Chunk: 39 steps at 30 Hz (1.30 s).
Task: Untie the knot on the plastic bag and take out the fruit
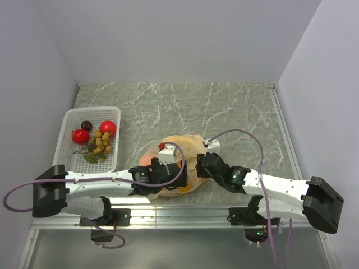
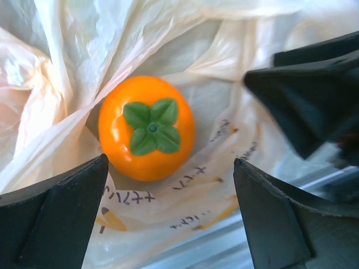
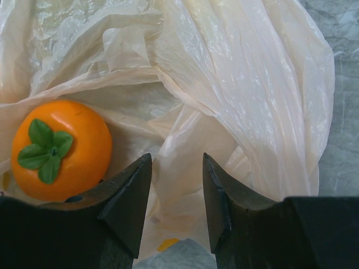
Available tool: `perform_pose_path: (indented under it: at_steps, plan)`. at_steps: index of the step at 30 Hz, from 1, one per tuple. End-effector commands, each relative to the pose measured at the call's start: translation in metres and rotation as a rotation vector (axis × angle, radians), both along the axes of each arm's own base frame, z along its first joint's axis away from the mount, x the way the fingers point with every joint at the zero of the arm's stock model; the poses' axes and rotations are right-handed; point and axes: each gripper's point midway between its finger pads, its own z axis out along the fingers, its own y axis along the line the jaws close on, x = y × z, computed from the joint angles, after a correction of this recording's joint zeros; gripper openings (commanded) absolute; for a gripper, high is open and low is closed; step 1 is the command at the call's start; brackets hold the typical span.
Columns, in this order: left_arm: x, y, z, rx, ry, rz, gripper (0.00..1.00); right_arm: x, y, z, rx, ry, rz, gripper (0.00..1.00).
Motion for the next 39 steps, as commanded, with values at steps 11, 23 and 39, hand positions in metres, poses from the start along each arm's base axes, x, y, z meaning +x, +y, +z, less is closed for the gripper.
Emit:
perform_pose_path:
  at_steps: [11, 23, 39]
  plan:
    - [0.030, -0.007, -0.003, 0.148, -0.051, 0.012, 0.98, 0.004, 0.000, 0.010, 0.036, -0.037, -0.027, 0.49]
    - [0.031, -0.027, -0.030, 0.188, -0.002, -0.038, 0.84, 0.004, 0.001, 0.009, 0.039, -0.034, -0.028, 0.48]
    - [0.085, 0.031, 0.122, -0.042, -0.230, 0.133, 0.51, 0.004, -0.001, 0.007, 0.034, -0.036, -0.034, 0.48]
